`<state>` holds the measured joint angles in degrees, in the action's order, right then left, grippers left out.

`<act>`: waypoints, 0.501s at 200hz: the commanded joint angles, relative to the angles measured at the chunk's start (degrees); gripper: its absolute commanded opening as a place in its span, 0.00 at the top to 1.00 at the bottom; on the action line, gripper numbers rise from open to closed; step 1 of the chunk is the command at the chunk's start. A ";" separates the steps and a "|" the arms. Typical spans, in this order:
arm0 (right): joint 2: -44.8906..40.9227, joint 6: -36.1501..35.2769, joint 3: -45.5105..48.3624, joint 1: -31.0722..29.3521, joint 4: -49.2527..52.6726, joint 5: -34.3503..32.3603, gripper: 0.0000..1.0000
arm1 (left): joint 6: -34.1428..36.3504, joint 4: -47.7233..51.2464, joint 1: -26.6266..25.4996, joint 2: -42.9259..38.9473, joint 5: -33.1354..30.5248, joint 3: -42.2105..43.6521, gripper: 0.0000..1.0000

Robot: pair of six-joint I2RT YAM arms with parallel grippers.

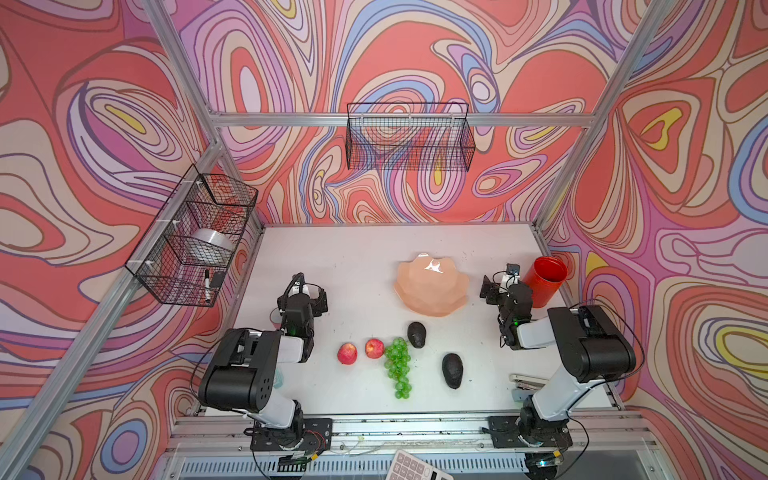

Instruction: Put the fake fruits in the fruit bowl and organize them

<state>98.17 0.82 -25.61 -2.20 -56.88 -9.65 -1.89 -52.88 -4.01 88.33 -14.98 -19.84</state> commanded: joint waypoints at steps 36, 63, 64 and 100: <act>0.16 0.41 -0.73 0.36 0.61 0.87 0.02 | 0.51 -0.64 0.32 0.50 0.13 -0.85 0.00; 0.15 0.50 -0.82 0.36 0.72 0.86 0.01 | 0.56 -0.47 0.30 0.40 0.22 -0.96 0.00; 0.16 0.50 -0.79 0.35 0.72 0.90 0.02 | 0.56 -0.47 0.35 0.42 0.22 -0.93 0.00; 0.16 0.50 -0.76 0.36 0.82 0.89 0.02 | 0.57 -0.29 0.40 0.52 0.39 -1.02 0.00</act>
<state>98.17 0.97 -25.61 -2.15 -56.51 -9.13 -1.89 -52.88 -4.01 88.33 -14.98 -19.84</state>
